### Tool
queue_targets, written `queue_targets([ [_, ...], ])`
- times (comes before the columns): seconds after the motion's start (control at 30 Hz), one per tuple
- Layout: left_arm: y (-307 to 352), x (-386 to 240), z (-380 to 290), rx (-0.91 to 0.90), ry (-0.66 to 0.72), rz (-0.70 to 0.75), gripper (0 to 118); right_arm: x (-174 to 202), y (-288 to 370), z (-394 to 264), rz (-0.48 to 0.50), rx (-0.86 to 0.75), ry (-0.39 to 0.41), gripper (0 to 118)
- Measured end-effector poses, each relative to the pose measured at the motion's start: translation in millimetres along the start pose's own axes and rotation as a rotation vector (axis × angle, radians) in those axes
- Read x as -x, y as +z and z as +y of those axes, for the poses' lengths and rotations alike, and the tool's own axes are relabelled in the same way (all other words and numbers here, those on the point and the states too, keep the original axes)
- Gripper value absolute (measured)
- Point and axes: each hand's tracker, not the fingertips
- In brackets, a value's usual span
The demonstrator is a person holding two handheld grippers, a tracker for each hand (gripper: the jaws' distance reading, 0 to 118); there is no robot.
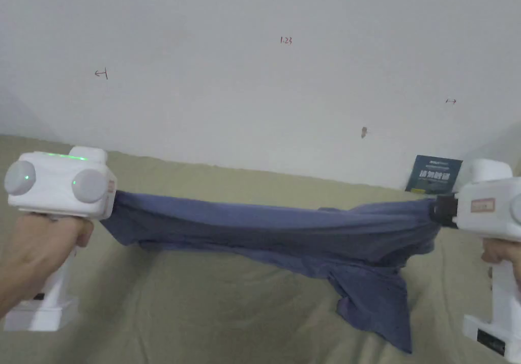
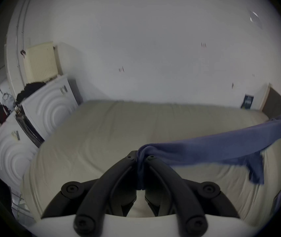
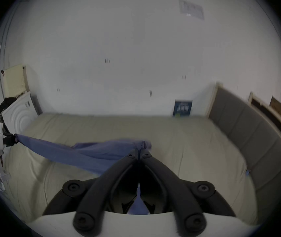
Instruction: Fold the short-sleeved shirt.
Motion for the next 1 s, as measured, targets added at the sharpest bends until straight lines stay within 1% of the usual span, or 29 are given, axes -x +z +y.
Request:
queue_targets([
  [0.03, -0.4, 2.2, -19.1, 0.015, -0.011, -0.010, 5, -7.8, 4.6, -24.0, 0.009, 0.054, -0.001, 2],
  [0.07, 0.1, 5.0, -45.1, 0.054, -0.039, -0.006, 5, -13.2, 11.4, -57.4, 0.027, 0.061, -0.024, 2],
  [0.1, 3.2, 8.6, -69.5, 0.062, -0.042, -0.002, 5, -14.7, 16.7, -84.0, 0.007, 0.114, -0.019, 2],
  [0.13, -2.1, 17.5, -87.2, 0.078, -0.062, -0.004, 5, -17.9, 23.4, -105.2, 0.054, 0.161, 0.000, 2],
  [0.17, 4.1, 24.4, -110.0, 0.061, -0.056, 0.012, 5, -23.6, 32.4, -129.2, 0.080, 0.158, -0.011, 2],
  [0.2, 10.8, 29.3, -129.3, 0.062, -0.064, 0.022, 5, -23.9, 41.1, -145.9, 0.071, 0.207, -0.009, 2],
  [0.23, 17.6, 34.0, -145.5, 0.075, -0.070, 0.021, 5, -25.1, 51.7, -163.1, 0.095, 0.184, -0.025, 2],
  [0.27, 38.5, 36.6, -164.7, 0.083, -0.055, 0.016, 5, -24.1, 62.2, -180.0, 0.080, 0.213, -0.037, 2],
  [0.3, 47.0, 41.4, -181.7, 0.112, -0.050, -0.009, 5, -27.1, 75.8, -198.0, 0.084, 0.207, -0.043, 2],
  [0.37, 61.8, 50.4, -207.0, 0.121, -0.042, -0.010, 5, -28.1, 99.5, -224.2, 0.094, 0.208, -0.092, 2],
  [0.43, 71.5, 62.9, -226.9, 0.122, -0.036, -0.016, 5, -30.8, 124.9, -242.8, 0.097, 0.193, -0.136, 2],
  [0.47, 80.6, 68.7, -235.9, 0.128, -0.035, -0.022, 5, -33.2, 135.9, -251.0, 0.092, 0.202, -0.136, 2],
  [0.6, 122.4, 84.1, -268.2, 0.148, -0.022, -0.058, 5, -41.2, 173.9, -275.2, 0.082, 0.199, -0.188, 2],
  [0.73, 162.9, 93.6, -298.2, 0.169, -0.001, -0.103, 5, -49.0, 200.3, -290.4, 0.086, 0.204, -0.191, 2],
  [0.8, 175.3, 102.1, -312.7, 0.175, -0.014, -0.106, 5, -53.4, 214.3, -302.0, 0.087, 0.208, -0.192, 2],
  [0.9, 193.6, 111.1, -332.3, 0.190, 0.008, -0.136, 5, -56.6, 226.1, -319.8, 0.077, 0.233, -0.168, 2],
  [1.0, 213.1, 111.6, -348.1, 0.195, 0.027, -0.144, 5, -62.5, 232.9, -336.9, 0.070, 0.251, -0.182, 2],
])
